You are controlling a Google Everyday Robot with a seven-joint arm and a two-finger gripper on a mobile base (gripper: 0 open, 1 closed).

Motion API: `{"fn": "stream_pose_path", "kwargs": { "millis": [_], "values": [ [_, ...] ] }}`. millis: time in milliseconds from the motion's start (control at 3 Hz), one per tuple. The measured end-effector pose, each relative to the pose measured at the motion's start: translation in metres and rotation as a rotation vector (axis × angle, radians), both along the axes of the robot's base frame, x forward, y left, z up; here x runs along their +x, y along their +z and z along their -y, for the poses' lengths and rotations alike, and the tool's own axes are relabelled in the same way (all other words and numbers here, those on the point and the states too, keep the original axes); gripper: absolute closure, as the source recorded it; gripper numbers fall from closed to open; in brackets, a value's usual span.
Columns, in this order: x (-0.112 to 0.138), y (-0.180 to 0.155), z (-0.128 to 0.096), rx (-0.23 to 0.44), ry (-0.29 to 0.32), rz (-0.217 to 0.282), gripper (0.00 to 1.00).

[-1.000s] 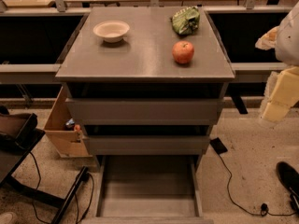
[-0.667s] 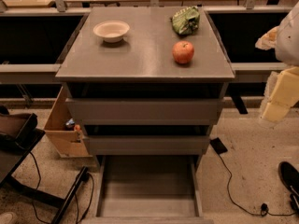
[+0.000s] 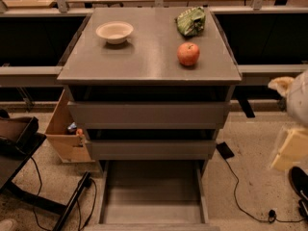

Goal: Close bottom drawer

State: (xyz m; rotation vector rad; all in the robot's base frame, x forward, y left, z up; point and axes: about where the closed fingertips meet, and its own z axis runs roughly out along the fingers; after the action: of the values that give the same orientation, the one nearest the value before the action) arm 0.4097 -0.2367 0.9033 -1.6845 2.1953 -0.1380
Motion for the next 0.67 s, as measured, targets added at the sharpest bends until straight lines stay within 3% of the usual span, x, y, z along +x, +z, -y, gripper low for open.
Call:
{"fn": "stream_pose_path", "kwargs": {
  "millis": [333,667],
  "values": [
    [-0.020,-0.068,0.016,0.012,0.000,0.002,0.00],
    [-0.022,-0.124,0.023,0.020,-0.004,0.039,0.00]
  ]
}}
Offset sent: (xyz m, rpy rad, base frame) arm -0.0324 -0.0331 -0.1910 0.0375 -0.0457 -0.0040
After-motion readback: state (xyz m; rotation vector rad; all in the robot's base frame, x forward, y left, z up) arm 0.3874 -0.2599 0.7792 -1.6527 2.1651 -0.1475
